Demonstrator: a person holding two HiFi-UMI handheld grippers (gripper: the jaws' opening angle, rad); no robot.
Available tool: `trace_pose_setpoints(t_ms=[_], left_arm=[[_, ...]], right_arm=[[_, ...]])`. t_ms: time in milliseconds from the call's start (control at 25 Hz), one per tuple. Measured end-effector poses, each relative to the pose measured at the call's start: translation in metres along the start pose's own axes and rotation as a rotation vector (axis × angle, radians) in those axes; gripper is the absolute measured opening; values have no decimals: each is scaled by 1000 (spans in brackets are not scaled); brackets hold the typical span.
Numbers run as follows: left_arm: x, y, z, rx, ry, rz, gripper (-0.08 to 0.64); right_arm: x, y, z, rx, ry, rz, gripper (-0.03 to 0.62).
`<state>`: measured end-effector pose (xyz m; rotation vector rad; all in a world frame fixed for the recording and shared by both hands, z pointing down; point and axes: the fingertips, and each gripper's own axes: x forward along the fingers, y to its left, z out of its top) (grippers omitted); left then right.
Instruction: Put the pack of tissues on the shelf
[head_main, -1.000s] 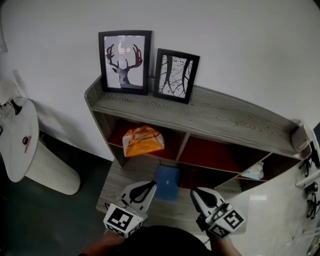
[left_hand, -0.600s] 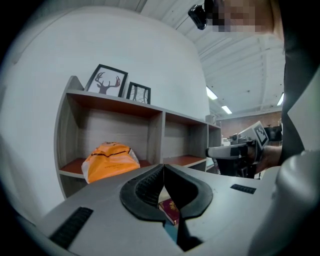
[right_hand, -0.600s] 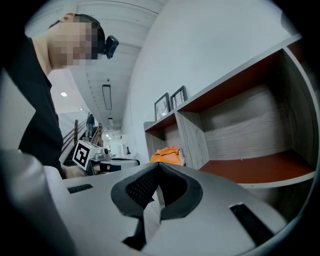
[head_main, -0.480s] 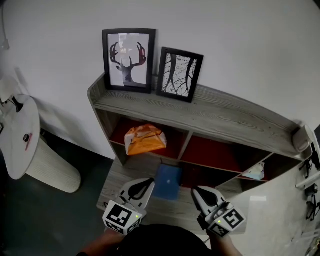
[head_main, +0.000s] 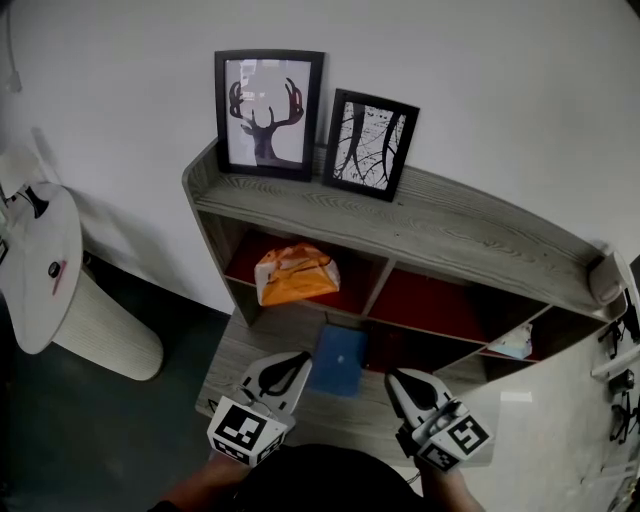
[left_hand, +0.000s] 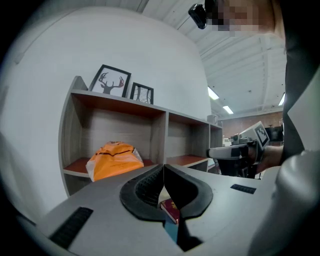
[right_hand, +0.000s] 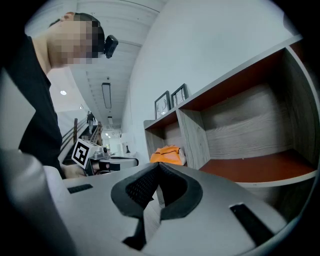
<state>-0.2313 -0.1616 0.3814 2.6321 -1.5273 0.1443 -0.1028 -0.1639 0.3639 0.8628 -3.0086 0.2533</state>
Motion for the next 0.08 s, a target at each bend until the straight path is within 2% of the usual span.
trace_pose_setpoints(t_ms=[80], left_arm=[[-1,2,-1,-4,1,2,15]], right_arm=[[1,0,-1,2,3,-3,17]])
